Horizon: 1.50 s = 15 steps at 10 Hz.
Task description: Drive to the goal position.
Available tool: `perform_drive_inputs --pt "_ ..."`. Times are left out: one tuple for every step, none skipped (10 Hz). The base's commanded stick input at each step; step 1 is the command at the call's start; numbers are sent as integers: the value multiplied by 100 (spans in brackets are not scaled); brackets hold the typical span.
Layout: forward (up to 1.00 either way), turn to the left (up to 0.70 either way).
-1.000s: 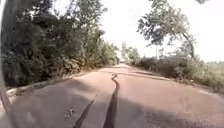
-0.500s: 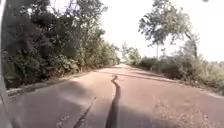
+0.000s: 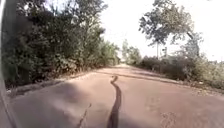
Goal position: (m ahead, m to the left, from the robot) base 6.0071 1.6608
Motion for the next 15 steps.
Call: perform_drive_inputs --pt "70 0" --pt "70 0" --pt "70 0" --pt "70 0" --pt "70 0" --pt "70 0" --pt "70 0" --pt "70 0" --pt "70 0" --pt "70 0" --pt "70 0" --pt "70 0" --pt "70 0" --pt "70 0" --pt "70 0"
